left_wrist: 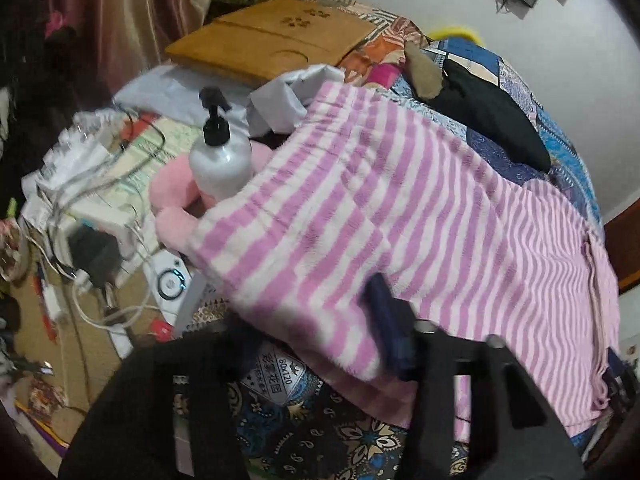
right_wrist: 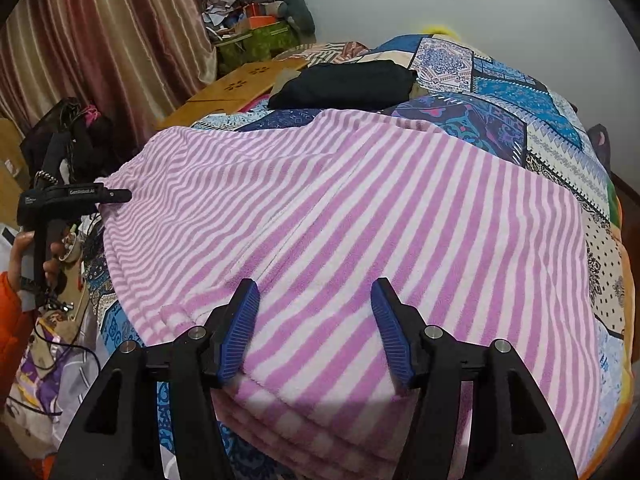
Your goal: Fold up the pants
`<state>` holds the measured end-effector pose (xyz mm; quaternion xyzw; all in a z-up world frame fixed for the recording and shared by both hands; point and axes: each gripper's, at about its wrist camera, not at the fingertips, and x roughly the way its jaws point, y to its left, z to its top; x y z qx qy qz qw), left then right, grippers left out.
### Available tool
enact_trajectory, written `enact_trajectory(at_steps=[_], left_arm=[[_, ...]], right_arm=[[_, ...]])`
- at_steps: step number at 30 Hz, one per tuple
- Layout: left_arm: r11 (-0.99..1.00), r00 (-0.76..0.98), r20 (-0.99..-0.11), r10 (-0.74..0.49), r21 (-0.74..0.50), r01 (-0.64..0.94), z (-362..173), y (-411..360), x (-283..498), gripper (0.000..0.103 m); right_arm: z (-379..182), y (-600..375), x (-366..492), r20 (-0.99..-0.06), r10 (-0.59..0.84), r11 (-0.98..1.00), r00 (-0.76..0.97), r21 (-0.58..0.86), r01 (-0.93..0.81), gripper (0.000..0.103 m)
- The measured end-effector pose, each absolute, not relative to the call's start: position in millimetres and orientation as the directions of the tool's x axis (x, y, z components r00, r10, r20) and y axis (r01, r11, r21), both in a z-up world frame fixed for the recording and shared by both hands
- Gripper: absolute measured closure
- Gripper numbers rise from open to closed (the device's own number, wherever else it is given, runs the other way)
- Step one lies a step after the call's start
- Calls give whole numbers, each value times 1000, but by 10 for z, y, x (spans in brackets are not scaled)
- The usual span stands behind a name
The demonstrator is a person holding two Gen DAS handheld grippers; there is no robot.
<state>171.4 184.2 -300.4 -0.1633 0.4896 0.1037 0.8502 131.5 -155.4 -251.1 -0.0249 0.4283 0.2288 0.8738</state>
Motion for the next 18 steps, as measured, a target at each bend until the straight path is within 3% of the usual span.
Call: enact_trajectory(at_steps=[2, 4, 11, 18], left_arm=[[937, 507, -861, 31, -151, -315, -2951, 1811, 1703, 80], [943, 518, -855, 30, -148, -299, -2877, 1775, 1702, 85], [973, 620, -783, 42, -107, -202, -2235, 1463, 1751, 88], [994, 720, -692, -42, -102, -41, -1578, 855, 1922, 91]], right_arm=[[-2509, -1556, 1316, -760, 379, 894, 528, 154, -421, 48], [-2504, -1558, 1320, -760, 381, 894, 526, 159, -418, 48], [-2410, -1690, 1293, -754, 401, 898, 520, 209, -388, 48], [-2376, -2222, 1220, -749, 339, 937, 569, 215, -275, 48]])
